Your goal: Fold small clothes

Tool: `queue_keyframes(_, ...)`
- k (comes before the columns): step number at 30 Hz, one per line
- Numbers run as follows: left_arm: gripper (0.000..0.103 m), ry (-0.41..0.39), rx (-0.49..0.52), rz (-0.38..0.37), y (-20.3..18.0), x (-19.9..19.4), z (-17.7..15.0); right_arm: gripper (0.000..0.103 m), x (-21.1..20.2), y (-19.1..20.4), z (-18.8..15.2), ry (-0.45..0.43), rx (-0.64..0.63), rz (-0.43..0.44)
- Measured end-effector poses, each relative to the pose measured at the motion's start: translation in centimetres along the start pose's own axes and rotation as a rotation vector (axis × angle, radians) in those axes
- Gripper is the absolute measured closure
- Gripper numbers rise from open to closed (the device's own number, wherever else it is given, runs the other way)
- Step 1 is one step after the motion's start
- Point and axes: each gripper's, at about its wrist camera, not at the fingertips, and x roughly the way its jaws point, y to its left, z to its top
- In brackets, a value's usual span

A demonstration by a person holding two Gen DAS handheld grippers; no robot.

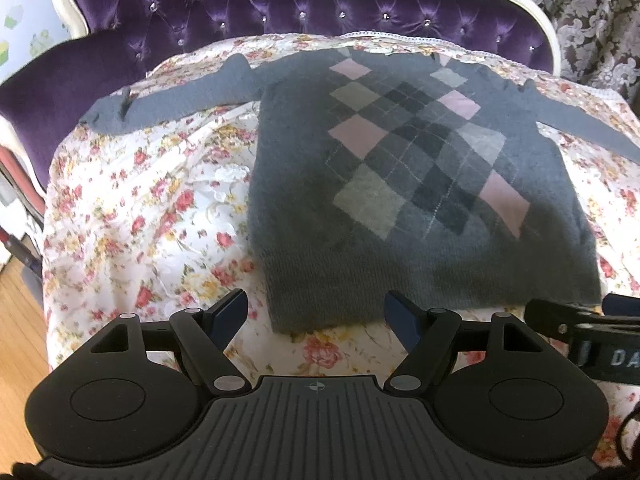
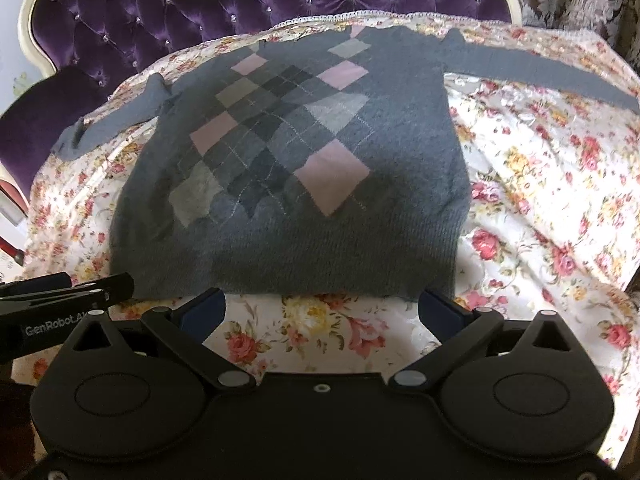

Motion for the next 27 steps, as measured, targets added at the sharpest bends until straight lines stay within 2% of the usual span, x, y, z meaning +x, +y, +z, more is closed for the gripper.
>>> queue_keyframes(5, 0.029, -0.070, 0.002, -0.042, 0.4, -1.2, 1.7, 0.001, -0.4, -1.3, 1.2, 0.019, 0.079, 0.110)
queue_keyframes(6, 0.029, -0.127, -0.014, -0.065, 0.5, -1.6, 1.9, 0.001, -0.5, -1.6, 1.6, 0.021, 0.096, 0.138)
queue_keyframes(8, 0.029, -0.168, -0.008, -0.076, 0.7, -2.4, 2.8, 0.001, -0.9, -2.2, 2.5, 0.025, 0.125, 0.184)
queue_keyframes(12, 0.029, -0.155, 0.017, -0.119, 0.9, -3.2, 4.9, 0.001, -1.7, -3.1, 4.5, 0.034, 0.165, 0.245)
queue_keyframes(16, 0.029, -0.187, 0.049, -0.097, 0.5, -4.1, 6.6, 0.001, -2.8, -3.7, 6.4, 0.027, 0.190, 0.279)
queue_keyframes(18, 0.029, -0.230, 0.048, -0.105, 0.6, -4.7, 7.4, 0.001, -3.3, -4.1, 7.5, 0.019, 0.189, 0.280)
queue_keyframes(21, 0.029, -0.336, 0.069, -0.122, 0.6, -5.8, 8.4, 0.001, -4.2, -4.3, 9.1, -0.002, 0.158, 0.246)
queue_keyframes(23, 0.029, -0.410, 0.078, -0.167, 0.8, -6.2, 9.2, 0.001, -5.0, -4.5, 10.2, -0.032, 0.135, 0.216)
queue_keyframes(25, 0.029, -0.433, 0.068, -0.201, 1.1, -6.5, 10.2, 0.001, -6.1, -4.9, 11.4, -0.076, 0.113, 0.175)
queue_keyframes(27, 0.029, -0.457, 0.055, -0.199, 1.2, -7.0, 11.5, 0.001, -7.4, -5.1, 12.5, -0.135, 0.085, 0.123)
